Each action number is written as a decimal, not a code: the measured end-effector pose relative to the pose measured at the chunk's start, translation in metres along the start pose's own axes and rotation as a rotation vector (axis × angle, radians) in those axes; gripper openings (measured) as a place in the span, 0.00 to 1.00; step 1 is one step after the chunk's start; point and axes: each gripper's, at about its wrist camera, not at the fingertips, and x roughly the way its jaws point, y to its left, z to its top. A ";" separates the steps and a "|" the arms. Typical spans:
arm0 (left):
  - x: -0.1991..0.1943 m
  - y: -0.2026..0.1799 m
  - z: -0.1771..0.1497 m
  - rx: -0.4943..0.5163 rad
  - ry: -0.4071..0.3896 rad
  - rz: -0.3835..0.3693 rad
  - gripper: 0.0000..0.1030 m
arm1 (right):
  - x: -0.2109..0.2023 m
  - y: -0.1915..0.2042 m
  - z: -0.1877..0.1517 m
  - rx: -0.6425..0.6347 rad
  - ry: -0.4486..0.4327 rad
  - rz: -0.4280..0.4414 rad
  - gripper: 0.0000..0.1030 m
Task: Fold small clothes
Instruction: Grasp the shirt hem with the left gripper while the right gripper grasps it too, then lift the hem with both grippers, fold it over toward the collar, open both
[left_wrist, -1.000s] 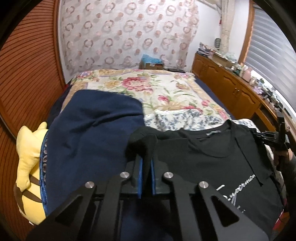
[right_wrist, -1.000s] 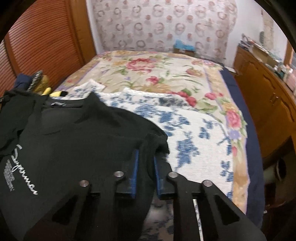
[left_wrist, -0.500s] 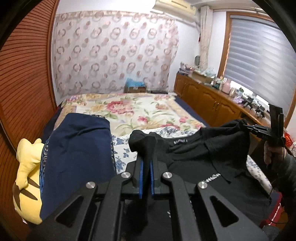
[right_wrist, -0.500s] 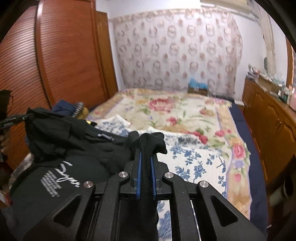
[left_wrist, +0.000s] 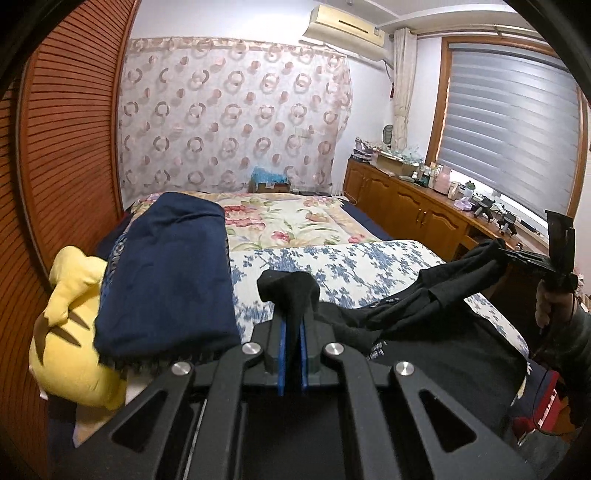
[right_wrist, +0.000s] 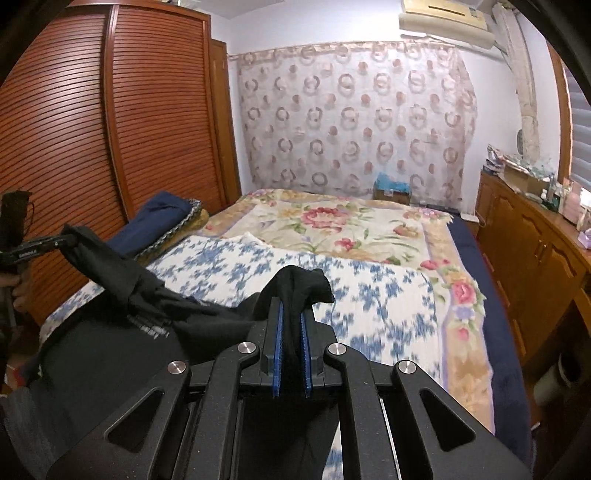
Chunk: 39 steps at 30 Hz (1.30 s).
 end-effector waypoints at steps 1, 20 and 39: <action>-0.004 -0.001 -0.003 -0.007 0.001 -0.006 0.03 | -0.008 0.001 -0.004 0.007 0.000 -0.002 0.05; -0.066 -0.011 -0.061 -0.002 0.152 0.027 0.04 | -0.069 0.011 -0.099 0.063 0.204 -0.048 0.06; -0.028 0.009 -0.042 0.063 0.233 0.097 0.30 | -0.031 0.004 -0.073 -0.017 0.221 -0.126 0.46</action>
